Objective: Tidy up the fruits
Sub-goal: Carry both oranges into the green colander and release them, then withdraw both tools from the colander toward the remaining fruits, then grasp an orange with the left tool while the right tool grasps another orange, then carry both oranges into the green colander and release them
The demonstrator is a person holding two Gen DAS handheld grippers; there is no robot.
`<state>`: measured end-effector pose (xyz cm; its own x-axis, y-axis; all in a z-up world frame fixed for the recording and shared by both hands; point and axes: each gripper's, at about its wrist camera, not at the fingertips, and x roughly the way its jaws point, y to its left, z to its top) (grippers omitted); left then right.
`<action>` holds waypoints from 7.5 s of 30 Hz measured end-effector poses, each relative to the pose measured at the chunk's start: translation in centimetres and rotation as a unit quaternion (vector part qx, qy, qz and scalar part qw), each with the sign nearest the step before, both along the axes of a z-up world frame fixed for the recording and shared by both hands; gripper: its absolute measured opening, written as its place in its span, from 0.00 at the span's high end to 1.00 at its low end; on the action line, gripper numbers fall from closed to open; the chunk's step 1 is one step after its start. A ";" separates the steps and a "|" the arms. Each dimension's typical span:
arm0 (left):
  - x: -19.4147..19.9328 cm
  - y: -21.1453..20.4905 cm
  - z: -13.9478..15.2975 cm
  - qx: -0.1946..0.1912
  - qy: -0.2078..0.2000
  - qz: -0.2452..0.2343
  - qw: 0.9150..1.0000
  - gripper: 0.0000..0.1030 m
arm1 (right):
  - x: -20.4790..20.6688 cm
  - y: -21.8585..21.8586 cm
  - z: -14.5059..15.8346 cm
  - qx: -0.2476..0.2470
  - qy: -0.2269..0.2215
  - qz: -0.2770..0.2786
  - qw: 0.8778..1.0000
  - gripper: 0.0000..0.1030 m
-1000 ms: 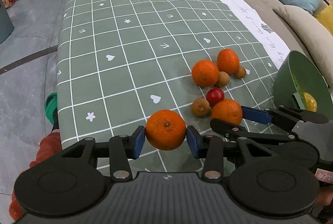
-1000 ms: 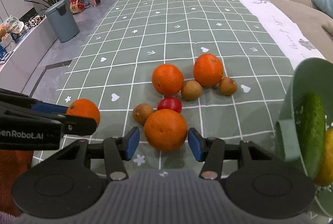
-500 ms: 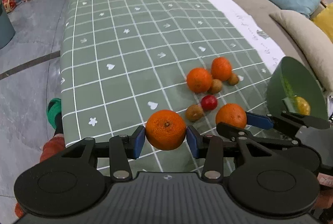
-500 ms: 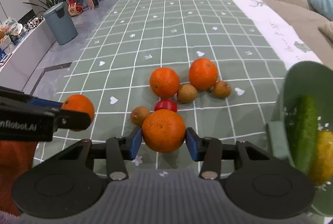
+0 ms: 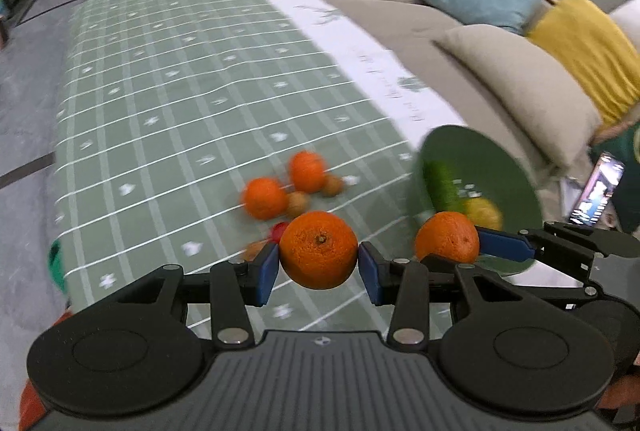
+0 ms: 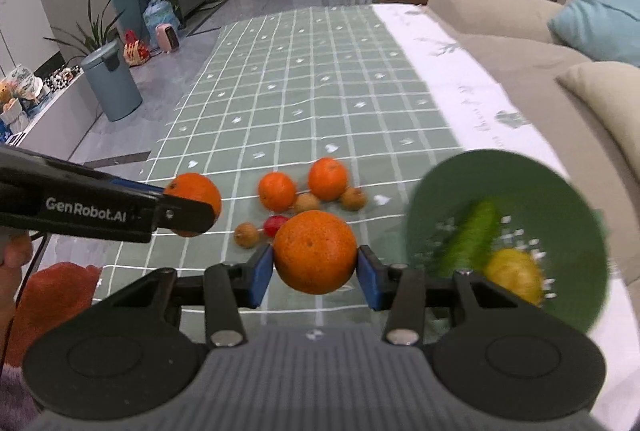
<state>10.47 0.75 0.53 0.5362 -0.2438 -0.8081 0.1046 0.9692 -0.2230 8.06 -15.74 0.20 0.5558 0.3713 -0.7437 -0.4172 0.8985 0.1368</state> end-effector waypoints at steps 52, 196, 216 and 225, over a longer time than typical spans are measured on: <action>14.7 -16.7 -4.6 0.001 0.085 -0.173 0.981 0.46 | 10.5 -11.4 -3.9 -0.142 0.011 0.008 0.990 0.51; 6.7 4.8 -2.7 -0.048 -0.013 0.071 0.996 0.54 | 7.4 5.6 -0.7 -0.002 -0.048 -0.022 0.999 0.66; 6.7 -8.7 -1.1 -0.043 -0.012 -0.067 0.997 0.54 | 1.5 -9.6 0.3 0.006 -0.043 -0.176 0.983 0.66; 9.0 -12.5 -3.3 0.021 0.007 -0.100 0.995 0.54 | 3.5 -11.4 -2.0 0.022 -0.022 -0.203 0.979 0.66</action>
<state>19.42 -11.73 -2.78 0.4701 -0.3102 -0.8263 0.2929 0.9380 -0.1854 11.57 -27.14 -1.77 0.6946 0.1438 -0.7048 -0.0333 0.9852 0.1683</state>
